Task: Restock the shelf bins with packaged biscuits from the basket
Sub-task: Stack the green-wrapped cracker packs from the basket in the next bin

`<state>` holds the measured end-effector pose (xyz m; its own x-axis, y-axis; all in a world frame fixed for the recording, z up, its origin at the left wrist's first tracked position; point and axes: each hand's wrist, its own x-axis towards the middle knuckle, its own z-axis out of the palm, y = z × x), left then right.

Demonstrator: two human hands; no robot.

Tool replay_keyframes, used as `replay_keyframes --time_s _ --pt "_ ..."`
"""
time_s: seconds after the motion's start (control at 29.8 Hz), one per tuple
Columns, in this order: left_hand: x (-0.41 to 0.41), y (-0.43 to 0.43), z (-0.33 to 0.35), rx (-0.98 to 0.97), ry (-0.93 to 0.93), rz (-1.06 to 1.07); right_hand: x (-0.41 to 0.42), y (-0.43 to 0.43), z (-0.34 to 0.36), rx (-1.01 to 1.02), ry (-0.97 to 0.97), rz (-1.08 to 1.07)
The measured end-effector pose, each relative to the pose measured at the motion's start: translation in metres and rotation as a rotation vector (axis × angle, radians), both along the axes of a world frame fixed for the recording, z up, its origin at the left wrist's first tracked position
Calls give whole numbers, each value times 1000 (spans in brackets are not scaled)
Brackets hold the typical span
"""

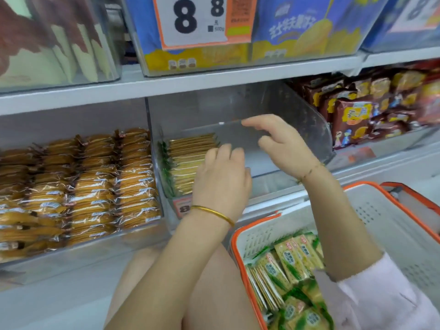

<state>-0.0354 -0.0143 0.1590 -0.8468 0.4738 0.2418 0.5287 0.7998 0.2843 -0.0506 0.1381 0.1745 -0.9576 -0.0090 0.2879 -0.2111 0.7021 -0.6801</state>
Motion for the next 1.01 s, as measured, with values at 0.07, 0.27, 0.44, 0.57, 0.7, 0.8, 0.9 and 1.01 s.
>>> replay_keyframes --time_s 0.07,0.27,0.44,0.57,0.7,0.8,0.9,1.01 --pt "32 13 -8 148 66 -184 55 17 -12 -182 53 -92" --pt "69 42 -98 -26 -293 -517 166 67 -120 -240 -358 -468" --pt "65 49 -135 -27 -422 -439 210 78 -193 -44 -752 -677" --pt "60 55 -138 -47 -466 -378 191 66 -232 6 -830 -697" --pt "59 54 -143 -39 -497 -353 161 52 -279 56 -905 -693" --pt "57 53 -144 -18 -515 -336 152 50 -305 316 -987 -742" --pt "55 52 -146 -13 -514 -319 152 52 -319 490 -1001 -811" --pt "53 52 -149 -6 -517 -298 152 57 -326 595 -1004 -817"
